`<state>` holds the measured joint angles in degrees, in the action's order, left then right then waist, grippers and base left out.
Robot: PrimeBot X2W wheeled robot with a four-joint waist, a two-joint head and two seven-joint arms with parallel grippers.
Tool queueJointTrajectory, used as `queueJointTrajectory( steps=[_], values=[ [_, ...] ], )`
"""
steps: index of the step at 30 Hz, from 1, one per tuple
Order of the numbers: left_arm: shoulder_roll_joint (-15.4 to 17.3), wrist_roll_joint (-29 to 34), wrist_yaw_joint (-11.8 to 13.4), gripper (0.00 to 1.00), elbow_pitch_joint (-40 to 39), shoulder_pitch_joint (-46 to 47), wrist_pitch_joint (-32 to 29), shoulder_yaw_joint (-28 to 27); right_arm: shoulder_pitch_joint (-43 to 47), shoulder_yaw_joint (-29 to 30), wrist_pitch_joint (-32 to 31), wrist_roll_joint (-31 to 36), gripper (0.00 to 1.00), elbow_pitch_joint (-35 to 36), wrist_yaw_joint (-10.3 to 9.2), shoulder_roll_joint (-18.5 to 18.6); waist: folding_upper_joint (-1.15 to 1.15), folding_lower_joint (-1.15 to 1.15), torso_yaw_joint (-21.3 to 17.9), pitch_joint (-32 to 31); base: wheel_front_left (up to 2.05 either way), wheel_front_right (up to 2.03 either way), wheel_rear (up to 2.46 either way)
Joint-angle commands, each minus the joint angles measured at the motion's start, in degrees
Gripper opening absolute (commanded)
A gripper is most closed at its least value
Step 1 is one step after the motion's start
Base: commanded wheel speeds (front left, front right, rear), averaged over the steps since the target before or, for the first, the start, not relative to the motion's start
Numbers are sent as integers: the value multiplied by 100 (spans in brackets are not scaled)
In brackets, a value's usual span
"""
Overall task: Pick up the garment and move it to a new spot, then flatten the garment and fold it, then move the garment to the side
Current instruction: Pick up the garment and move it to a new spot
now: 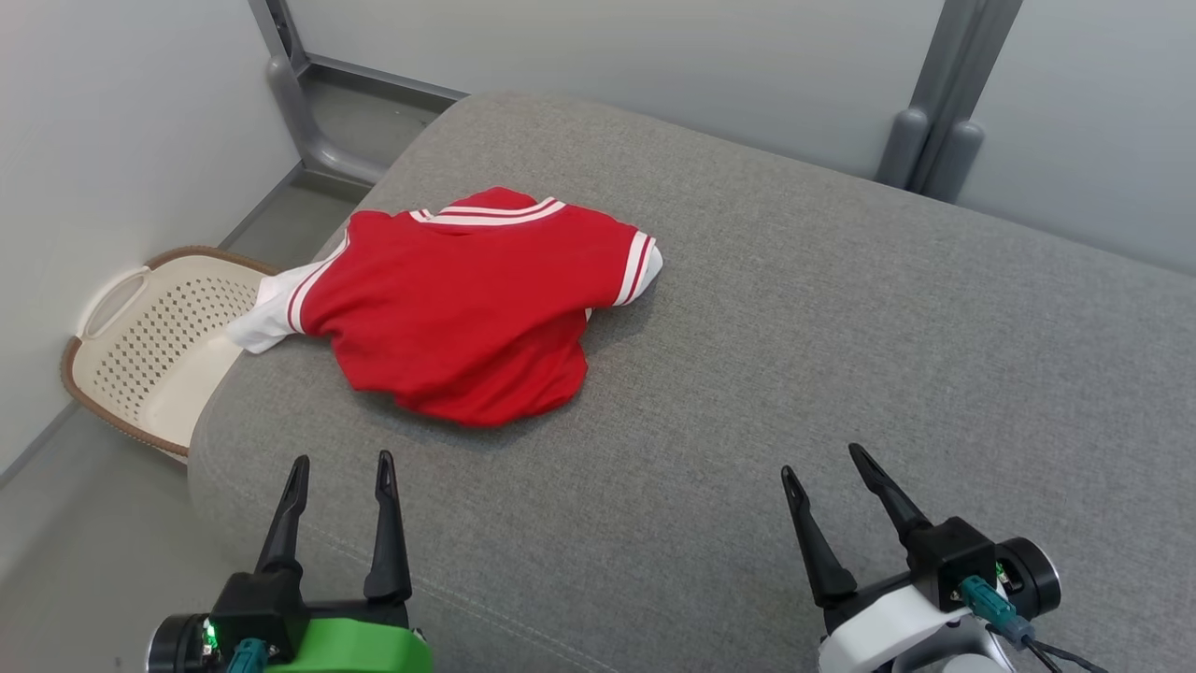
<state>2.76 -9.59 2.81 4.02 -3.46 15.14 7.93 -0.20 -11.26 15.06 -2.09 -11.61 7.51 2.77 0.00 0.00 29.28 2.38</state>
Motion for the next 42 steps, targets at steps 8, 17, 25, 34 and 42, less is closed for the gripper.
queueJointTrajectory(
  steps=[8,17,25,34,42],
  values=[
    [24,-47,-186,100,239,825,2,-336,-114,160,18,171,100,178,-4,139,0,0,-232,496,0,0,0],
    [323,140,-678,100,1477,2711,-38,-654,-445,282,18,262,100,394,-4,577,0,0,-615,1531,0,0,0],
    [735,-129,-919,100,3185,5015,-1462,-550,-883,379,18,327,100,705,-5,958,0,0,-849,2505,0,0,0],
    [1073,-806,-1025,100,4646,6491,-3410,-266,-1081,464,7,381,100,868,-5,1073,0,0,-1115,3110,0,0,0],
    [1210,-1083,-1024,100,5413,6705,-4162,-57,-1123,510,-25,398,100,802,-12,1069,0,0,-1307,3338,0,0,0]
  ],
)
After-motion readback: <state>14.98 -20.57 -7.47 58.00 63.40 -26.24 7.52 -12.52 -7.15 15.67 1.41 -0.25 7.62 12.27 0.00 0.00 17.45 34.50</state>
